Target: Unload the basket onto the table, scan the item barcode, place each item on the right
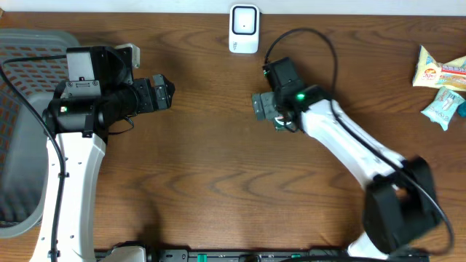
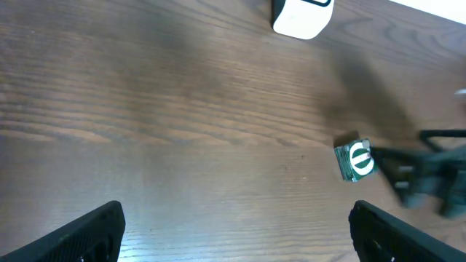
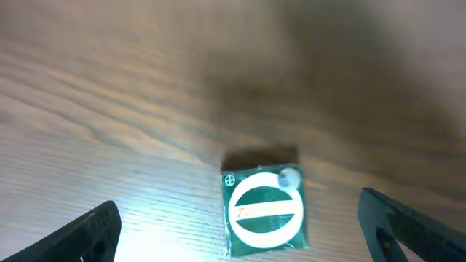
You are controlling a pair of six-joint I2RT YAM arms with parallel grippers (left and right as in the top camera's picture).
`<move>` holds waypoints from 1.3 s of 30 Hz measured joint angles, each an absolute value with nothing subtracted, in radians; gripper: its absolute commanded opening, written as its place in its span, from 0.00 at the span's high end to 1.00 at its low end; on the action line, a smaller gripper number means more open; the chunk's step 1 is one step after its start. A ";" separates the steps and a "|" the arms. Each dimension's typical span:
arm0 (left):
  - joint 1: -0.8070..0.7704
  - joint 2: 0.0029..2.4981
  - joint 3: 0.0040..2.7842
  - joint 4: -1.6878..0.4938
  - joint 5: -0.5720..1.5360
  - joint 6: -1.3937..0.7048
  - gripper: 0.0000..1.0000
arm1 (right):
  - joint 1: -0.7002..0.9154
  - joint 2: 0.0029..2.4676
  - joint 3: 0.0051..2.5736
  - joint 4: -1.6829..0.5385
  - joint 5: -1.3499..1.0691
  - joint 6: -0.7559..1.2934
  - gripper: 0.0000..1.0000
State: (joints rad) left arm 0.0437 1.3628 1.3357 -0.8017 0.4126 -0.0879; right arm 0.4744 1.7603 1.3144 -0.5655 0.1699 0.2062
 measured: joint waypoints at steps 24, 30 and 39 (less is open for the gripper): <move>-0.222 1.460 1.335 -0.725 0.549 -0.331 0.02 | -0.142 1.622 1.314 -0.683 -0.139 0.264 0.01; -0.388 1.654 1.336 -0.612 0.487 -0.436 0.02 | -0.147 1.622 1.314 -0.693 -0.160 0.264 0.01; -0.584 1.772 1.335 -0.422 0.216 -0.547 0.02 | -0.147 1.622 1.314 -0.730 -0.181 0.264 0.01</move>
State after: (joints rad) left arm -0.5838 1.7718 1.3354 -0.4225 0.2161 -0.5468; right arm -0.1471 1.6222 1.3144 -0.7303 -0.1806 0.2642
